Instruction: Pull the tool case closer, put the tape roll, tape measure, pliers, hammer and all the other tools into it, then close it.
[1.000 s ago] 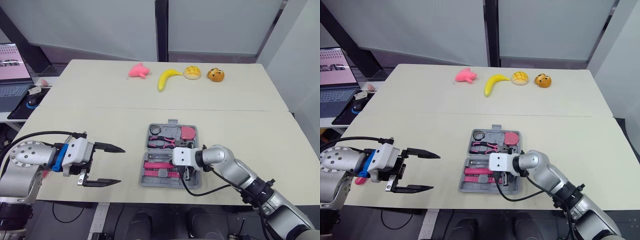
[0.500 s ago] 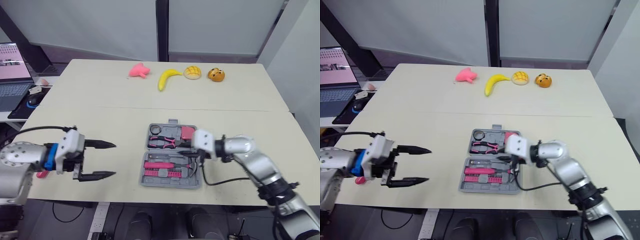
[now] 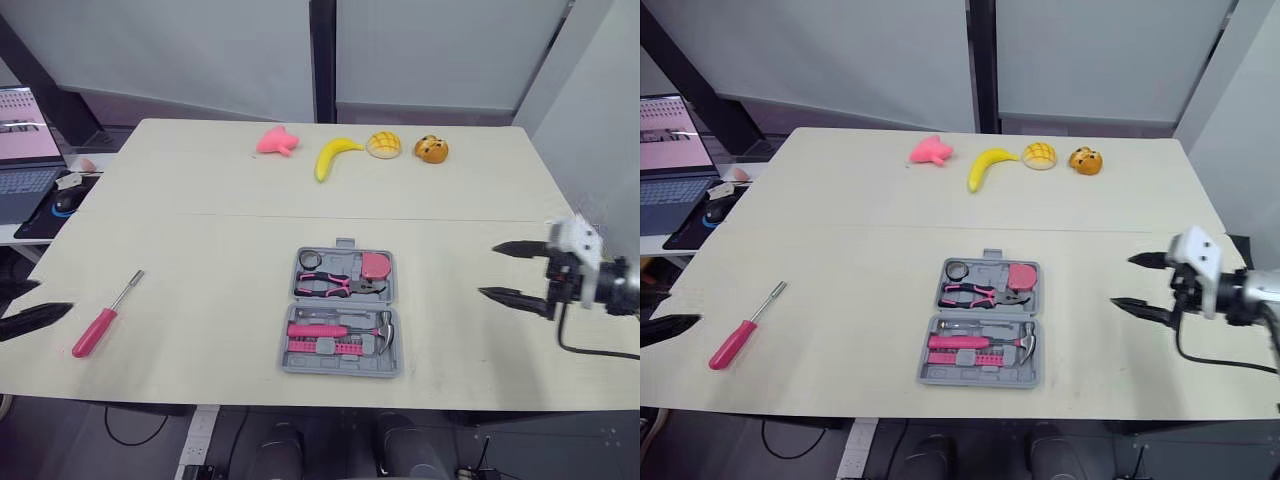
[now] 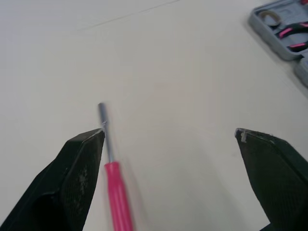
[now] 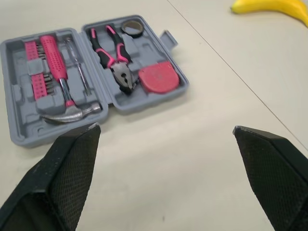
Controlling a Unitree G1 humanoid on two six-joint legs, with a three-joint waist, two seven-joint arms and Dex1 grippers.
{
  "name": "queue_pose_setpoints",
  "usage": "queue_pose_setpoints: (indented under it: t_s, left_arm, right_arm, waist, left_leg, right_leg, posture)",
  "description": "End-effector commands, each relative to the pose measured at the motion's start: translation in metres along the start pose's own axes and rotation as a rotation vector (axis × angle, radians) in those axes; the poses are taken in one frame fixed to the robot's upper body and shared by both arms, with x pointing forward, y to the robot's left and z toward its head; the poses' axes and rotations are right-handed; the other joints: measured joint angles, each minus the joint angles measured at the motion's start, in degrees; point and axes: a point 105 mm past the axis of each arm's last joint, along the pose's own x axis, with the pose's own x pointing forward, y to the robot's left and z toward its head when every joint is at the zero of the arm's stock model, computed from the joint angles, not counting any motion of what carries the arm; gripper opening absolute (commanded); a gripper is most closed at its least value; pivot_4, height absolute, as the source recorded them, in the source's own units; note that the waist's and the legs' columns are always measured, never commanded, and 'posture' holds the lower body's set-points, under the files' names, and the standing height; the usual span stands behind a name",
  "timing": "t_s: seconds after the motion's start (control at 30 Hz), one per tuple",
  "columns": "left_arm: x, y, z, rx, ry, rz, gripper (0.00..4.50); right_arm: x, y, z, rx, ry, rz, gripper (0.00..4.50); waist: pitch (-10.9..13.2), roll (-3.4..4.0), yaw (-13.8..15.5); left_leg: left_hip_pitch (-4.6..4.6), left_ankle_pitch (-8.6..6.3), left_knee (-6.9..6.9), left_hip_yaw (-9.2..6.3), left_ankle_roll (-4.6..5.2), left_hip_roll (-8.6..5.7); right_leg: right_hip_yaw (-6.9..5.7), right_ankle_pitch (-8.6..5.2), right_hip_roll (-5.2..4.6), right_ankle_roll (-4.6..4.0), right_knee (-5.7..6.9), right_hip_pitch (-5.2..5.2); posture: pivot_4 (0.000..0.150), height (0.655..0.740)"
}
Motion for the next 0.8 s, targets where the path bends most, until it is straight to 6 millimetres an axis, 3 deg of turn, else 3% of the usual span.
queue_pose_setpoints:
  t_s: [0.03,0.2,0.3,0.67,0.8]
  left_arm:
    - [-0.026,0.021,0.005,0.027,0.026,0.131,4.5]
    - [-0.034,0.03,-0.003,-0.003,0.063,0.195,4.5]
    - [-0.032,0.03,-0.006,-0.006,0.078,0.198,4.5]
    - [-0.028,0.03,-0.008,0.005,0.075,0.194,4.5]
    - [-0.03,0.032,-0.011,0.002,0.065,0.22,4.5]
  right_arm:
    - [-0.029,-0.01,-0.002,0.046,-0.011,-0.061,4.49]
    - [-0.05,-0.013,-0.021,0.11,0.034,-0.112,4.49]
    - [-0.051,-0.009,-0.026,0.119,0.038,-0.114,4.49]
    - [-0.05,-0.007,-0.02,0.121,0.019,-0.134,4.49]
    - [-0.041,-0.009,-0.015,0.096,0.008,-0.137,4.49]
  waist:
    - [-0.01,-0.03,0.0]
    - [-0.02,-0.01,0.08]
    - [-0.01,-0.01,0.0]
    - [-0.01,-0.01,-0.32]
    - [-0.01,-0.01,-0.36]
  left_leg:
    - [-0.01,0.0,0.01,0.0,0.0,0.0]
    - [0.0,0.0,0.0,0.02,0.0,-0.01]
    - [-0.01,0.0,-0.01,0.03,0.0,0.0]
    - [0.04,0.0,0.0,0.05,0.0,0.0]
    - [0.04,0.0,0.0,0.06,0.0,0.0]
  right_leg:
    - [0.0,0.0,0.0,0.01,0.0,0.0]
    - [0.02,-0.01,0.0,0.02,0.01,0.0]
    - [0.03,-0.01,0.0,0.02,0.03,0.0]
    - [0.07,-0.03,0.01,0.06,0.16,-0.01]
    - [0.08,-0.03,0.01,0.05,0.18,-0.01]
  posture:
    - [0.15,0.74]
    - [0.15,0.74]
    - [0.15,0.74]
    - [0.15,0.74]
    - [0.15,0.74]
